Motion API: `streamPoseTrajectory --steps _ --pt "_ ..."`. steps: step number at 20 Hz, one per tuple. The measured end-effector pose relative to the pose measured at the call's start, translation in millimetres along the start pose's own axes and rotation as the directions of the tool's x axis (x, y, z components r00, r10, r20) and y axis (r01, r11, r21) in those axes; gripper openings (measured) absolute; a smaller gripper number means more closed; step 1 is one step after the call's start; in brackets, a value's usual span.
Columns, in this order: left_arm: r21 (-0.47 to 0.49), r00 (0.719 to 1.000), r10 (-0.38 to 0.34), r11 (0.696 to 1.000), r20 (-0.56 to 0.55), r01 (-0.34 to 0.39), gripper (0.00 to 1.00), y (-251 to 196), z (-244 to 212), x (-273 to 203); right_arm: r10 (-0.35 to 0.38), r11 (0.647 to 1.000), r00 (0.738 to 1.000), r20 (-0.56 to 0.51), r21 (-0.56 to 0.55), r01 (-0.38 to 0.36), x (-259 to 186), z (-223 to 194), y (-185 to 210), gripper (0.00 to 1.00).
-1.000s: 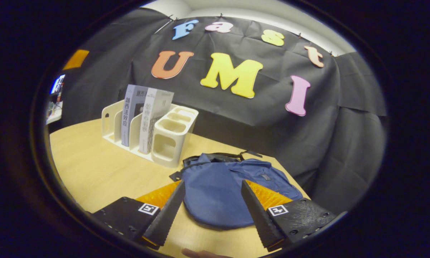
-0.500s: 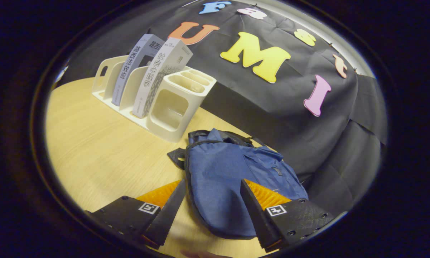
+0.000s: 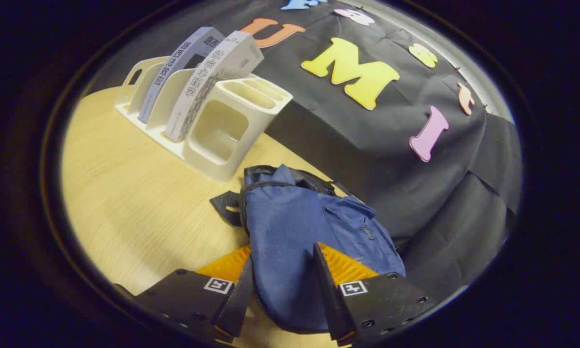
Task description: Open the schoolbag, grab two books from the bookshelf and put them into the schoolbag.
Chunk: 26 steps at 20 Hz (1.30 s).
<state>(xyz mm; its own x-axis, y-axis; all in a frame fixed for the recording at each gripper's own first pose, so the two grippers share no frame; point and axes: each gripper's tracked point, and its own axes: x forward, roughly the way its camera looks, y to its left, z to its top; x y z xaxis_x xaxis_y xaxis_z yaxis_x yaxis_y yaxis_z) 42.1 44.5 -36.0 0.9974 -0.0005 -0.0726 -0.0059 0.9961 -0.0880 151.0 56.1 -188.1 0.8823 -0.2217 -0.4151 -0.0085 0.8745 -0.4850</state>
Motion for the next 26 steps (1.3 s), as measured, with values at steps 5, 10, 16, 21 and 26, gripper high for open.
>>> streamPoseTrajectory --steps 5,10,16,21,26 --pt "-0.002 1.0 -0.005 1.0 -0.008 0.005 0.99 -3 -4 2 -0.068 0.997 0.996 0.051 0.043 0.066 -2 27 -34 0.57" --pt "0.011 1.0 -0.015 1.0 -0.023 0.015 0.99 -6 -11 8 0.012 0.983 1.0 0.015 0.182 -0.015 6 34 -56 0.13" --pt "0.0 0.999 -0.029 1.0 -0.038 0.03 0.99 -11 -17 13 0.035 0.992 0.998 0.048 0.119 -0.04 5 46 -78 0.05" --pt "0.019 1.0 -0.002 1.0 -0.025 0.002 1.0 -12 -14 13 0.04 0.988 0.996 0.077 0.147 -0.051 6 58 -116 0.04" --pt "0.023 1.0 -0.002 1.0 -0.028 0.003 0.99 -19 -19 18 0.02 0.987 0.991 0.13 0.154 -0.041 8 82 -168 0.05"
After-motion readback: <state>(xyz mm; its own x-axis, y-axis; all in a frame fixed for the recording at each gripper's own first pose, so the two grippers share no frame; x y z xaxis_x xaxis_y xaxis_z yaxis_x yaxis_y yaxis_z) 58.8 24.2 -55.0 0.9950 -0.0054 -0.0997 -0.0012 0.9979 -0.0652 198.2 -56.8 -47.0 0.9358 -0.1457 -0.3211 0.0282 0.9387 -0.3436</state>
